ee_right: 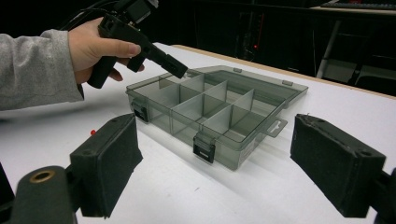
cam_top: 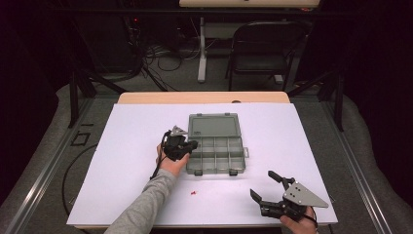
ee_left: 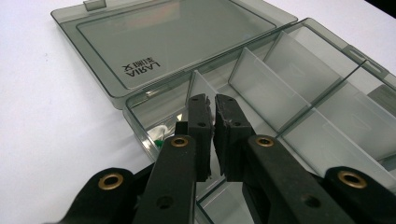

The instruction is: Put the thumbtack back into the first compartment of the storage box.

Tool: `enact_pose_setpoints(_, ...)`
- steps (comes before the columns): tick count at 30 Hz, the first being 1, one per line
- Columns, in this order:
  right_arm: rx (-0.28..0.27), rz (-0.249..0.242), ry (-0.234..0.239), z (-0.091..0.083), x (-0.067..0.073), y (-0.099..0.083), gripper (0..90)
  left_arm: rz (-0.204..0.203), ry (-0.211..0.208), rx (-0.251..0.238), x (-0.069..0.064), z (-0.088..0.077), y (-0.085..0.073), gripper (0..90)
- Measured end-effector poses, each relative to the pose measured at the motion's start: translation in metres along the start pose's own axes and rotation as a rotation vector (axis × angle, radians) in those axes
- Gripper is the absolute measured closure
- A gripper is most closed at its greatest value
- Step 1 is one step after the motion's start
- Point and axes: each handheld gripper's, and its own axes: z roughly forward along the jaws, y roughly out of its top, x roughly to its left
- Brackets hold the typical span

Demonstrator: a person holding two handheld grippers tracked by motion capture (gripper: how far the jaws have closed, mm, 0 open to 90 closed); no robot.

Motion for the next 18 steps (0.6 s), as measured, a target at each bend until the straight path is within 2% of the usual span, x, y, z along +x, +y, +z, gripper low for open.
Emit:
enact_pose_setpoints(3, 0.001, -0.001, -0.001, 0.0, 0.0, 0.0, 14.5, 0.006, -0.005, 0.006, 0.0, 0.0, 0.0, 84.3)
enact_pose_setpoints(7, 0.002, 0.005, -0.001, 0.0, 0.0, 0.0, 14.5, 0.004, -0.013, 0.001, -0.002, -0.003, 0.001, 77.4)
enact_pose_setpoints(10, -0.001, 0.0, -0.001, 0.0, 0.0, 0.0, 14.5, 0.009, -0.019, -0.018, -0.004, -0.007, 0.002, 73.6)
enact_pose_setpoints(14, 0.0, 0.005, -0.001, 0.0, 0.0, 0.0, 14.5, 0.023, -0.011, -0.054, -0.007, -0.013, 0.003, 60.6)
enact_pose_setpoints(18, -0.003, 0.002, 0.001, 0.0, 0.0, 0.0, 14.5, 0.031, -0.005, -0.06, -0.008, -0.018, 0.004, 49.0)
